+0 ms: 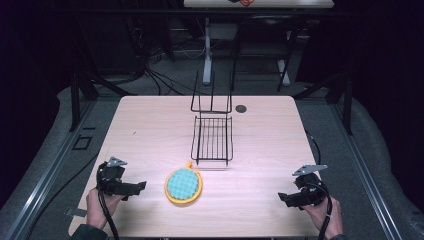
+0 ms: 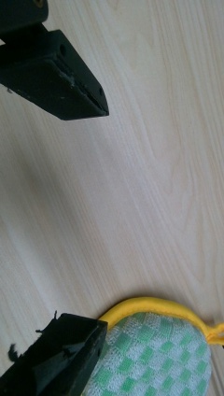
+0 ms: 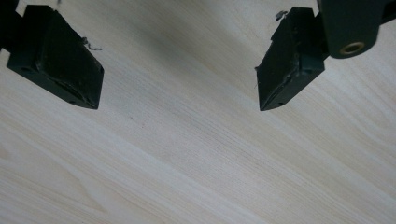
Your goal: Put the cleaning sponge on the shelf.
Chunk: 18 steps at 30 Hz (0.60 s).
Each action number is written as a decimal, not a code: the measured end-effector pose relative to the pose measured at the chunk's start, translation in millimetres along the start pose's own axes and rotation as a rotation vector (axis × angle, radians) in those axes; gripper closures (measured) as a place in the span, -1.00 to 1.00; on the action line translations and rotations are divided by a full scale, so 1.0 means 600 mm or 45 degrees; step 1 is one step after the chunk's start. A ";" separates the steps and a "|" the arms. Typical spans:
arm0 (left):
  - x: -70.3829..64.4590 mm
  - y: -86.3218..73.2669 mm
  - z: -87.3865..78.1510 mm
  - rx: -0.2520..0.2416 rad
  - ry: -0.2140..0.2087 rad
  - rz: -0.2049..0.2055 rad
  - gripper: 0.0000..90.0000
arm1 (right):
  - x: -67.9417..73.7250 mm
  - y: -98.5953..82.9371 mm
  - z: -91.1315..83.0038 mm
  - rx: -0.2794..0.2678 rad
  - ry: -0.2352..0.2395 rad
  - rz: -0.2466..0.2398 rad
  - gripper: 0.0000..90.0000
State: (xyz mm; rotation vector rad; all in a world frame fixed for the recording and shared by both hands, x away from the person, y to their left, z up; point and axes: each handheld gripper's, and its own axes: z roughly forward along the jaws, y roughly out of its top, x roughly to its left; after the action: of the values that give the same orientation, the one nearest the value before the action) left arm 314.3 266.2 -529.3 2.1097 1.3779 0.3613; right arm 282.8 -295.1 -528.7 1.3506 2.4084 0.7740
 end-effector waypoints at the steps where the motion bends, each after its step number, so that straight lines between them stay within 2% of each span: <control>1: -0.001 0.001 0.000 0.001 -0.005 0.001 -0.99 | 0.000 0.000 0.000 0.001 0.002 -0.001 -0.68; 8: -0.017 0.020 0.001 -0.033 -0.054 0.019 -1.00 | 0.001 0.000 0.002 0.014 0.000 -0.008 -0.68; 12: -0.027 0.029 0.007 -0.029 -0.070 0.050 -1.00 | 0.002 0.001 0.003 0.015 0.004 -0.011 -0.68; 14: -0.038 0.040 0.016 -0.021 -0.100 0.071 -1.00 | 0.004 0.002 0.004 0.018 0.001 -0.014 -0.68; 18: -0.053 0.054 0.024 -0.044 -0.130 0.095 -1.00 | 0.004 0.002 0.005 0.026 0.006 -0.020 -0.68</control>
State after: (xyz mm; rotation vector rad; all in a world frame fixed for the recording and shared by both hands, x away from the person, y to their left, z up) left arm 332.2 223.3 -518.3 2.1249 1.2288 0.3010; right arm 283.9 -291.6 -530.3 1.3367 2.4342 0.7517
